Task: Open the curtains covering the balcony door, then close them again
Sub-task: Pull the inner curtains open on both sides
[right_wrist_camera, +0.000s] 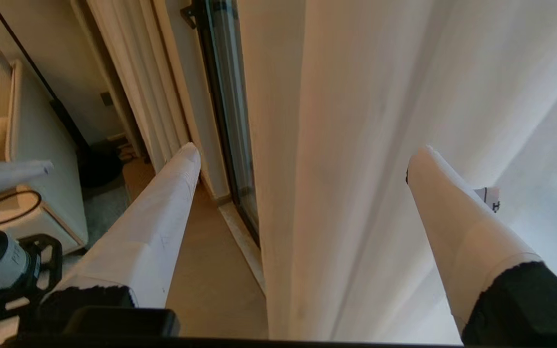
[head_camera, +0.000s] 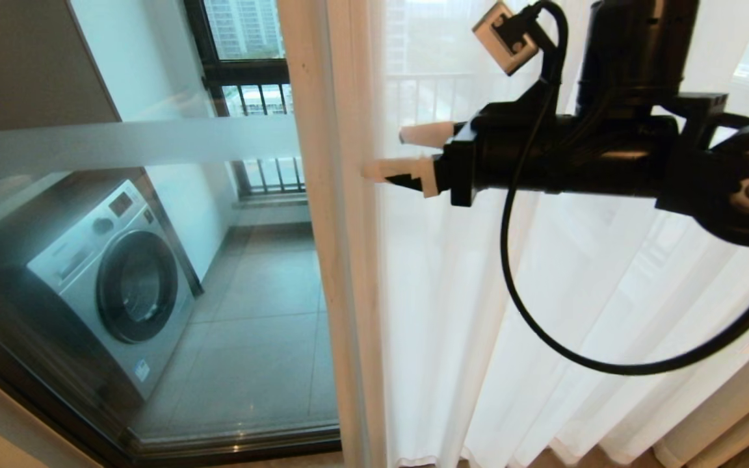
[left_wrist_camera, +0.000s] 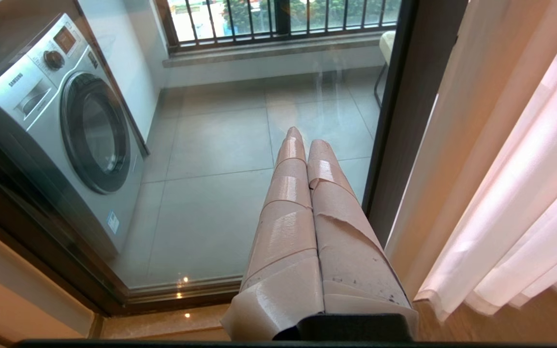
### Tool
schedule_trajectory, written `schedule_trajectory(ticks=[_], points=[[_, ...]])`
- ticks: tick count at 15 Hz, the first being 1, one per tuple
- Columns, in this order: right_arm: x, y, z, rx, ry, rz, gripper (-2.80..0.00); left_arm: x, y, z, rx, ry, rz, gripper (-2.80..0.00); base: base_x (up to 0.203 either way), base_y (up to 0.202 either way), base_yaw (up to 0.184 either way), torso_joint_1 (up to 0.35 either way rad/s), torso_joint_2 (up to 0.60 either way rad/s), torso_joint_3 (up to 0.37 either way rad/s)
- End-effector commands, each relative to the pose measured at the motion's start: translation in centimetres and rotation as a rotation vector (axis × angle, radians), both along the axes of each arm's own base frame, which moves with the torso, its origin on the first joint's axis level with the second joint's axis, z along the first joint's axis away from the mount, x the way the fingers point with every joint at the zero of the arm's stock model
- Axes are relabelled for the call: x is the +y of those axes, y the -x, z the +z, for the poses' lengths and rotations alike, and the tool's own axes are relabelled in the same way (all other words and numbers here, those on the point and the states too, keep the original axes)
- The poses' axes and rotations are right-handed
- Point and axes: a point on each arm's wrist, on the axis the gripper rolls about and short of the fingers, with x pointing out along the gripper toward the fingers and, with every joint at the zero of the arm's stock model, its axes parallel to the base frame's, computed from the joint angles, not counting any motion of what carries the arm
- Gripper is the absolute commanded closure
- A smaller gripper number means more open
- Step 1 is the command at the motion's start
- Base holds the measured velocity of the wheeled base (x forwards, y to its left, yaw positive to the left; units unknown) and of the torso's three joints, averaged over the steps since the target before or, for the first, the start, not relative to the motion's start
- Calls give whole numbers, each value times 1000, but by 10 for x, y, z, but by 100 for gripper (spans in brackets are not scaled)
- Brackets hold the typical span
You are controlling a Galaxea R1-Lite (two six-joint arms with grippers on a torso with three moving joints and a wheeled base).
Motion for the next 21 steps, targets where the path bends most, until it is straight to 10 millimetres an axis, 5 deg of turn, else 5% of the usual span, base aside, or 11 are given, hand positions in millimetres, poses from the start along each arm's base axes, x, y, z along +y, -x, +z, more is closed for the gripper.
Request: schedule_trajectory(ticks=[1, 13, 21], points=[[21, -4, -7, 56, -16, -9, -280, 0, 0, 0, 1, 1, 0, 0, 0, 0, 0, 0, 0, 0], [51, 6, -5, 263, -130, 49, -280, 0, 0, 0, 0, 0, 0, 0, 0, 0, 0, 0, 0, 0], [68, 3, -17, 206, -103, -218, -280, 0, 0, 0, 0, 1, 0, 0, 0, 0, 0, 0, 0, 0]])
